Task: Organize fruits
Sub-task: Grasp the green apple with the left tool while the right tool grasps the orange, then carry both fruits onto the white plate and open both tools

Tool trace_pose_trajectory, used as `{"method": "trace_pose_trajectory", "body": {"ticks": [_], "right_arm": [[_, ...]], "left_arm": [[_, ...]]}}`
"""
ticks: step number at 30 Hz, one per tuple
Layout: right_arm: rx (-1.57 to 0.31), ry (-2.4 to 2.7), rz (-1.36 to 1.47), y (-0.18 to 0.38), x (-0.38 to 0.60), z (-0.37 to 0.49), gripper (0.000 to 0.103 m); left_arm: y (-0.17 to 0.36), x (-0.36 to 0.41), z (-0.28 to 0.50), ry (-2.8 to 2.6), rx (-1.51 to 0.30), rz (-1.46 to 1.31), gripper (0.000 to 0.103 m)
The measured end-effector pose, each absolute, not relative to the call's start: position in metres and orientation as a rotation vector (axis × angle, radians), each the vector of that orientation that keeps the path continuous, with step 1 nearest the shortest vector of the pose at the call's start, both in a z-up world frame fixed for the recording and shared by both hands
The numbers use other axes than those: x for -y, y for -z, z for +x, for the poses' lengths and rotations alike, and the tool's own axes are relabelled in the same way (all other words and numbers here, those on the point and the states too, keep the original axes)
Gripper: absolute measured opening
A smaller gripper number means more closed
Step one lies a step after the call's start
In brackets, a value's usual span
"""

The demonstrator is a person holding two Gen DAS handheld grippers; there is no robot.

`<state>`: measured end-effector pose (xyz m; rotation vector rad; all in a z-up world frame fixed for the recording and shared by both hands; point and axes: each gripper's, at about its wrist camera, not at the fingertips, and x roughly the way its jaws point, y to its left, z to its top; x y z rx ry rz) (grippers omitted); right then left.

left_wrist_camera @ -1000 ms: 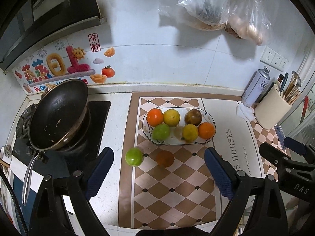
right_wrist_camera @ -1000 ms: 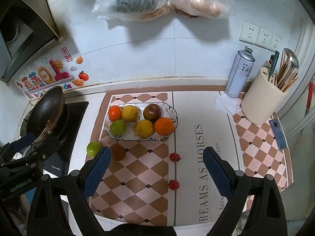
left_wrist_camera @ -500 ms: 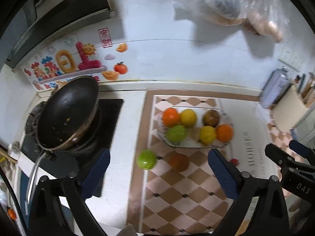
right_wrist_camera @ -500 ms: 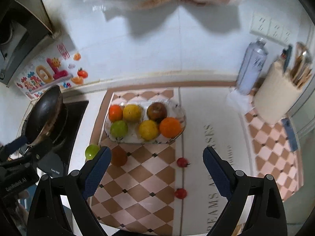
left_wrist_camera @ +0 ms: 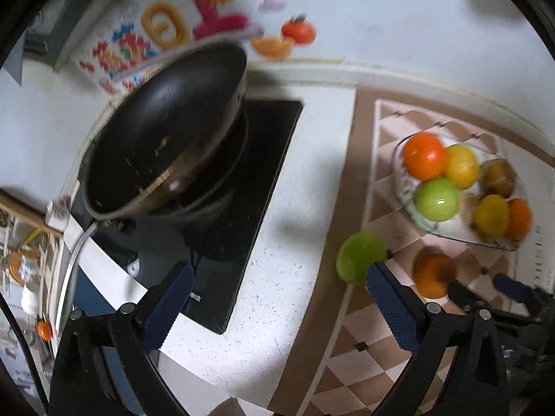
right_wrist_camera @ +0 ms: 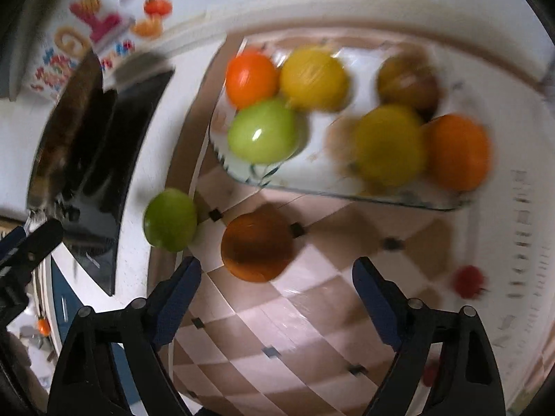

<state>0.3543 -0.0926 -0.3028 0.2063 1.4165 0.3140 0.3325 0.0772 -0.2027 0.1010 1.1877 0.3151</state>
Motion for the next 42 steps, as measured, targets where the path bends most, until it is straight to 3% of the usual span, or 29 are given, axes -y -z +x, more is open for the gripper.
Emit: {"method": "trace_pose_trajectory", "body": {"ticks": [2,4,10,19,20,21,23,29,35,42], "right_arm": [[-1.461,-0.329,0.209,0.324,0.082,0.36,0.079],[-1.438,-0.341,0.207,0.328,0.078,0.362,0.061],[-1.44,-0.326,0.188,0.326,0.094,0.357,0.06],[-1.456,-0.24,0.218,0.318,0.149,0.34,0.06],[-1.459,-0.234,0.224,0.319,0.152,0.338,0.06],[-1.462,-0.228,0.231,0.32,0.155,0.337,0.06],[-1.467,-0.219,0.242,0.324,0.157,0.334,0.06],[-1.443,-0.215,0.286,0.319,0.174,0.32,0.06],[-1.401,-0.207,0.379,0.301,0.197,0.324,0.06],[-1.314,-0.157,0.478,0.27,0.245,0.356,0.06]], "left_arm": [[0.215,-0.085,0.34,-0.326,-1.231,0.069,0.102],[0.228,-0.093,0.35,-0.308,-1.289,0.015,0.102],[0.258,-0.086,0.377,-0.217,-1.389,-0.059,0.102],[0.31,-0.045,0.397,-0.075,-1.497,0.045,0.099],[0.312,-0.041,0.397,-0.061,-1.495,0.052,0.088],[0.314,-0.037,0.396,-0.044,-1.496,0.056,0.069],[0.32,-0.032,0.396,-0.037,-1.505,0.069,0.054],[0.312,-0.023,0.392,-0.022,-1.453,0.068,0.054],[0.271,0.002,0.386,0.085,-1.401,-0.012,0.054],[0.239,0.051,0.426,0.238,-1.409,-0.151,0.054]]}}
